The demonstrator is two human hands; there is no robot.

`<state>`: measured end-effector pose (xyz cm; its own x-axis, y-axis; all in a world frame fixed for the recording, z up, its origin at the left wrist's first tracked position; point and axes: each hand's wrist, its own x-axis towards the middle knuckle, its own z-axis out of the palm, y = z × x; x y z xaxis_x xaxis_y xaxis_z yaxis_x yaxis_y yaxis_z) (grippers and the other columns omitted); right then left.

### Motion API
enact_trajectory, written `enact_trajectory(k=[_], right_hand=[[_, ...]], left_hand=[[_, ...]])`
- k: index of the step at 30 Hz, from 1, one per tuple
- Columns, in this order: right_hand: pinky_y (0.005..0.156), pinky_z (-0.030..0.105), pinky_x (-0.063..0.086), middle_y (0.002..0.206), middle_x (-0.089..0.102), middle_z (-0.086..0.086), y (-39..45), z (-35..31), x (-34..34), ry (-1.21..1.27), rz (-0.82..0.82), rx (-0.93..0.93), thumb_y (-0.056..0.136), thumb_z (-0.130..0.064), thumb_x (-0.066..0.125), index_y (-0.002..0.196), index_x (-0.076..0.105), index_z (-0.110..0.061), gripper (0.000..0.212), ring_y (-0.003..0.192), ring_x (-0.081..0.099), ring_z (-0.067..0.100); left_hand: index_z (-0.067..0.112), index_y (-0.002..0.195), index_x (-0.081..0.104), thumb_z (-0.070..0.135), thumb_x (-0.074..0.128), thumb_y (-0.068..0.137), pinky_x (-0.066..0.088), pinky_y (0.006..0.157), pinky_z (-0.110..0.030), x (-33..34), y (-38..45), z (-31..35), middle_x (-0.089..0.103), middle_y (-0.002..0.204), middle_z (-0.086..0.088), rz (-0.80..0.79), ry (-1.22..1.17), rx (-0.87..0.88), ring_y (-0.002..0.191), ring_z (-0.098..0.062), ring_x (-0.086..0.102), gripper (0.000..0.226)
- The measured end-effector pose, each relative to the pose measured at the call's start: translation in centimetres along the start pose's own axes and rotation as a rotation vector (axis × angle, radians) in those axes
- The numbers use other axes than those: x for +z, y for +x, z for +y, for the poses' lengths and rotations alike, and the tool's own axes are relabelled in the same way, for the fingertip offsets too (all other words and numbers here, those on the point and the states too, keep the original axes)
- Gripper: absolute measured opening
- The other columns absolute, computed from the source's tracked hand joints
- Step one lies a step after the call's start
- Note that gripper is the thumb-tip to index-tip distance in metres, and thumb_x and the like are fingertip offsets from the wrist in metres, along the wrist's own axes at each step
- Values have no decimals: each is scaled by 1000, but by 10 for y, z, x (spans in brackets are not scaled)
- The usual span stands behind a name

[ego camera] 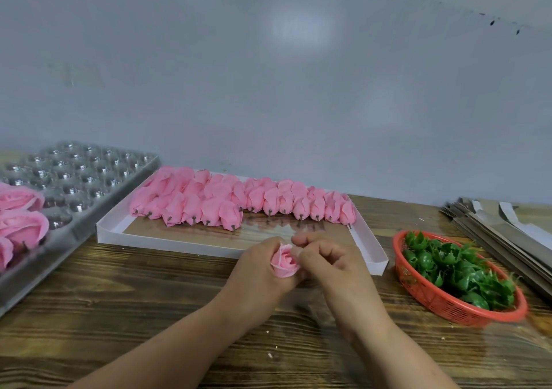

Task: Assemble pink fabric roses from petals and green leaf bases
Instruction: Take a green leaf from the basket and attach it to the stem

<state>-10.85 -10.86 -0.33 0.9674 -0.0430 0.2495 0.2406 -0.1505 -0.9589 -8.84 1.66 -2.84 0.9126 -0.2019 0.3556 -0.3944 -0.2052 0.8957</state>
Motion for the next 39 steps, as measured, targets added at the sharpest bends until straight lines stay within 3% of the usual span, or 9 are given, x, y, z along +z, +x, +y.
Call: enact_trajectory(k=[5,13,16,19,22,25,31,35,39], right_hand=[[62,7,45,100,68,4,1,-3,0,133,15,33,79,4,59,53,65,-9,30,82,64,0],[68,14,50,90,72,-3,2,3,0,186,58,25,79,-1,63,63,71,-14,21,80,65,3],[75,26,47,79,69,5,6,9,-3,147,121,79,81,-2,63,73,70,-8,12,77,60,14],[74,28,46,81,68,13,4,15,0,114,2,179,79,4,62,82,69,1,8,77,58,17],[89,47,47,90,67,25,-1,18,7,228,-186,223,74,2,69,91,68,5,17,85,61,29],[91,56,42,92,65,30,-4,19,16,325,-186,185,67,1,75,86,69,6,21,87,58,34],[84,40,52,91,71,19,-11,19,26,447,-91,119,73,12,65,85,74,-7,25,84,65,28],[83,38,51,90,71,20,-12,19,31,462,-47,101,75,12,65,87,74,-4,22,84,65,27],[59,27,53,74,69,18,-7,16,24,484,-40,108,75,5,67,83,73,0,11,59,62,19]], left_hand=[[23,69,54,19,78,77,37,54,-12,0,0,-3,60,62,16,36,57,47,56,4,49,26],[27,69,54,21,72,83,38,57,-13,0,-2,0,57,62,13,-34,102,76,59,3,50,23],[22,59,48,24,68,86,33,50,-13,-4,0,0,47,48,16,63,11,1,48,2,40,33],[21,55,47,28,61,89,33,47,-10,-3,1,2,44,44,16,157,-131,-54,45,3,39,38],[20,58,48,46,57,81,38,47,-12,0,0,5,47,49,15,147,-288,-54,48,3,45,35],[16,68,57,55,51,72,45,48,-12,0,-1,5,59,54,10,137,-410,-113,52,1,58,40],[20,71,67,59,57,69,56,81,-40,3,2,0,68,75,-6,104,-690,-278,78,-20,67,40],[20,73,67,55,58,73,52,88,-45,6,3,0,65,77,-7,93,-759,-286,81,-22,65,36],[27,78,71,56,58,77,50,93,-46,0,2,0,69,85,-3,-97,-679,-248,92,-21,65,31]])
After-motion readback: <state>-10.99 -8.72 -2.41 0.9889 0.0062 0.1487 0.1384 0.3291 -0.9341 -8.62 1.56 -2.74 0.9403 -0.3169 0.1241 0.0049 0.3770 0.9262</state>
